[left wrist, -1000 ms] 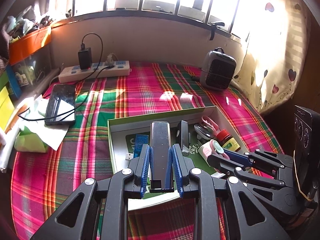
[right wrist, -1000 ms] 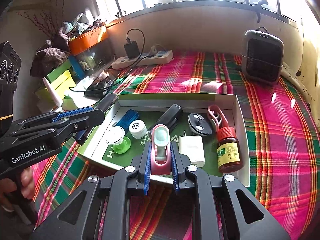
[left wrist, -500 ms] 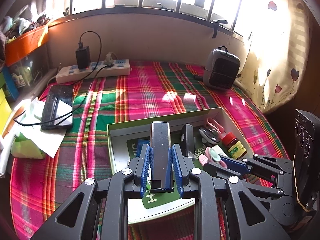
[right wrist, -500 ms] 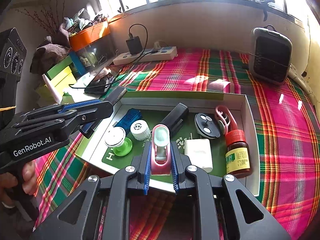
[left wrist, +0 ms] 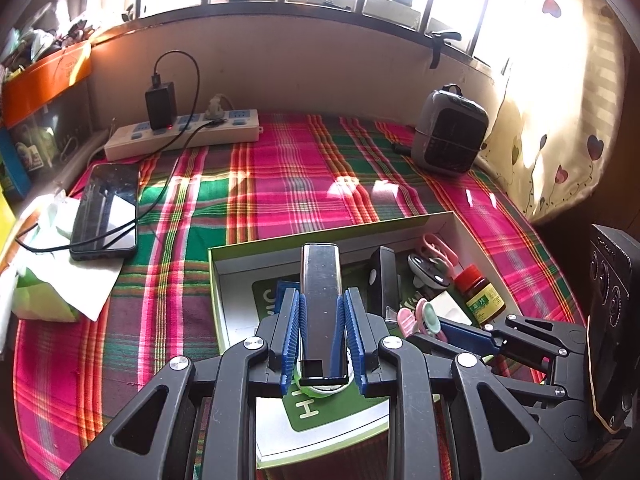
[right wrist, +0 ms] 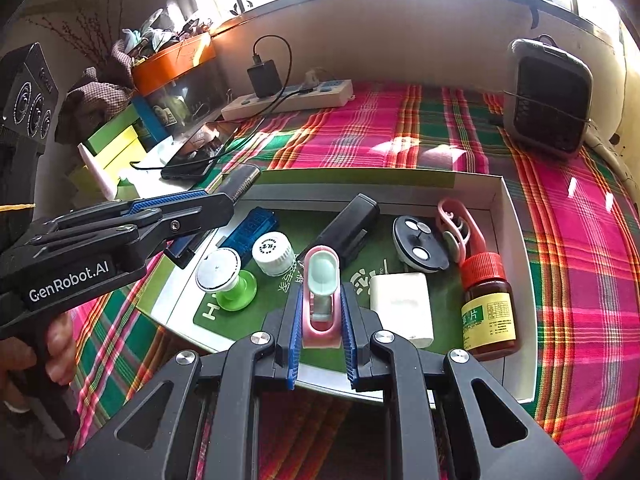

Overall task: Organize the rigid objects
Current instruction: 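Carry the black stick into the box with the left tool while the right tool lowers the pink clip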

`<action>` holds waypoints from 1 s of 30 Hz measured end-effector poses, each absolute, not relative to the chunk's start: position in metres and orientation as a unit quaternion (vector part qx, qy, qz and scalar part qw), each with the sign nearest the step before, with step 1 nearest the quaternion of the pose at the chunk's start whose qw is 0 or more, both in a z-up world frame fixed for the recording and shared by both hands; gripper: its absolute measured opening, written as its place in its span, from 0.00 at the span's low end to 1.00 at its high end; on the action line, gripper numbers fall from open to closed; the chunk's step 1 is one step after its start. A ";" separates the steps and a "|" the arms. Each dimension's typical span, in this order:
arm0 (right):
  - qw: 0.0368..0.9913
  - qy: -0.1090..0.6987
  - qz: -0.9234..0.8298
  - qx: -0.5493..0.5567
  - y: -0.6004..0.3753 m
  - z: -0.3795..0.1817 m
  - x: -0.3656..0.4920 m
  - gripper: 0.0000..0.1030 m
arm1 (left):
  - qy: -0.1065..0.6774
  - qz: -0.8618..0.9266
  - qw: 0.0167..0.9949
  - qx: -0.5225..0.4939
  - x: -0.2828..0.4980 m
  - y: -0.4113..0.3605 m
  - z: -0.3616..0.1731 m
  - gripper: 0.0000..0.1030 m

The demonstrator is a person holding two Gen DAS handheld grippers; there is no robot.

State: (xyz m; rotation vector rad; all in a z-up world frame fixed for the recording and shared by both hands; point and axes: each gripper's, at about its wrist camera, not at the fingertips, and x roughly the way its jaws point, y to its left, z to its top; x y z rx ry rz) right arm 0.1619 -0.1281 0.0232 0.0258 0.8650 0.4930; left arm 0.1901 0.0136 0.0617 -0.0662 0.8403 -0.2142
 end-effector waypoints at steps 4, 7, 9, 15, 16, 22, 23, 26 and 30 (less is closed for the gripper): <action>0.877 0.417 0.237 0.013 -0.127 0.021 0.164 0.18 | 0.410 -0.104 0.906 -0.032 0.194 0.013 0.059 0.21; 0.877 0.418 0.238 0.013 -0.127 0.020 0.165 0.18 | 0.413 -0.104 0.904 -0.032 0.196 0.014 0.057 0.21; 0.876 0.419 0.239 0.013 -0.125 0.019 0.166 0.18 | 0.415 -0.105 0.903 -0.032 0.198 0.013 0.055 0.21; 0.874 0.423 0.240 0.008 -0.122 0.016 0.168 0.18 | 0.423 -0.106 0.900 -0.032 0.204 0.012 0.048 0.21; 0.874 0.422 0.239 0.008 -0.122 0.015 0.169 0.18 | 0.424 -0.106 0.899 -0.032 0.205 0.012 0.048 0.21; 0.876 0.422 0.232 0.001 -0.122 0.015 0.168 0.18 | 0.428 -0.107 0.897 -0.031 0.209 0.011 0.044 0.21; 0.876 0.424 0.231 0.002 -0.123 0.014 0.169 0.18 | 0.429 -0.106 0.897 -0.031 0.210 0.011 0.043 0.21; 0.874 0.427 0.232 0.003 -0.123 0.012 0.169 0.18 | 0.430 -0.109 0.896 -0.029 0.211 0.009 0.042 0.21; 0.874 0.428 0.231 0.003 -0.123 0.010 0.170 0.18 | 0.431 -0.109 0.895 -0.029 0.213 0.008 0.040 0.21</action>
